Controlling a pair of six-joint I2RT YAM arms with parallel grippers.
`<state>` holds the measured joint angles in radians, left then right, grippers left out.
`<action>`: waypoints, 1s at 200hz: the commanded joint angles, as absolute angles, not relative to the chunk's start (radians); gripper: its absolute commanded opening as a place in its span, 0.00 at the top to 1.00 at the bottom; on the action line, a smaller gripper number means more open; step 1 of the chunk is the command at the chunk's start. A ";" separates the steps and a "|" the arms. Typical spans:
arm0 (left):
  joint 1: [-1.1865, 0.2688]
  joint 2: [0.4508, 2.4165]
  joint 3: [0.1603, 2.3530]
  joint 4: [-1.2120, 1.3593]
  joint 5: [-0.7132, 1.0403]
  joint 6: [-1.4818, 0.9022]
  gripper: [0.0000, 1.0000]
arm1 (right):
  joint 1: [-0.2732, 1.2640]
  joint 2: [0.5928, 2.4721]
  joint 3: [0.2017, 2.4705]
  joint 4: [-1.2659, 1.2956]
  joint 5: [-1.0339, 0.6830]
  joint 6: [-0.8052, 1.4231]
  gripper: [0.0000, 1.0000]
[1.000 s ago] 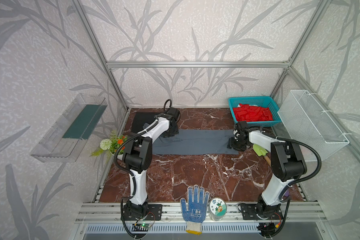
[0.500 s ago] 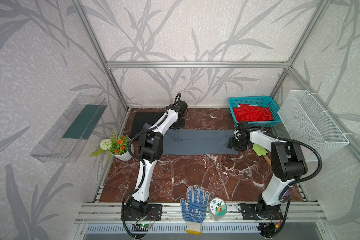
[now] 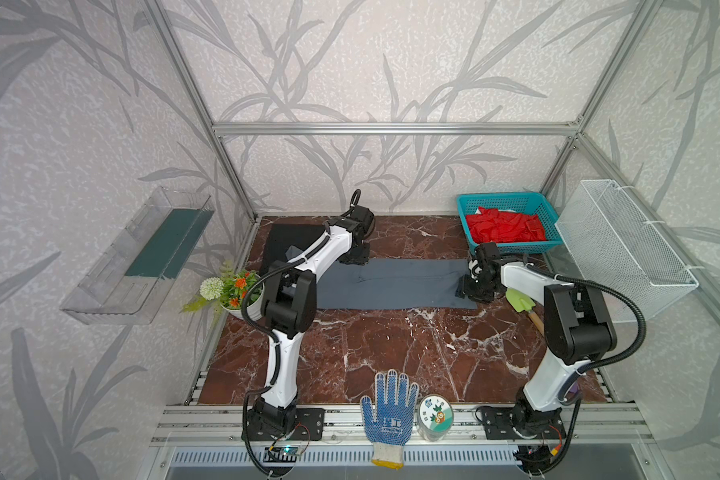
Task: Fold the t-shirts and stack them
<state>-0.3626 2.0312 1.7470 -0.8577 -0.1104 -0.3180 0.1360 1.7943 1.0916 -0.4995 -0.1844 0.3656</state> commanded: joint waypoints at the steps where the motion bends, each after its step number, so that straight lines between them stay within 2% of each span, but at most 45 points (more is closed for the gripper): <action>1: -0.250 1.870 1.581 -0.811 -0.122 -0.401 0.61 | 0.129 1.772 1.078 -0.554 -0.141 0.341 0.40; 28: -0.064 1.740 1.361 -0.807 -0.103 -0.459 0.61 | 0.126 1.765 1.078 -0.567 -0.133 0.331 0.40; 56: 0.033 1.700 1.273 -0.820 -0.118 -0.444 0.60 | 0.123 1.725 1.058 -0.567 -0.107 0.333 0.40; 87: 0.066 1.739 1.262 -0.822 -0.199 -0.440 0.60 | 0.096 1.713 1.039 -0.572 -0.084 0.330 0.40; 124: 0.085 1.783 1.256 -0.802 -0.191 -0.435 0.60 | 0.066 1.667 1.022 -0.574 -0.098 0.324 0.39; 171: 0.086 1.831 1.240 -0.743 -0.118 -0.431 0.60 | 0.059 1.695 1.032 -0.568 -0.114 0.334 0.39; 200: 0.085 1.836 1.232 -0.734 -0.102 -0.426 0.66 | 0.055 1.699 1.031 -0.555 -0.126 0.345 0.40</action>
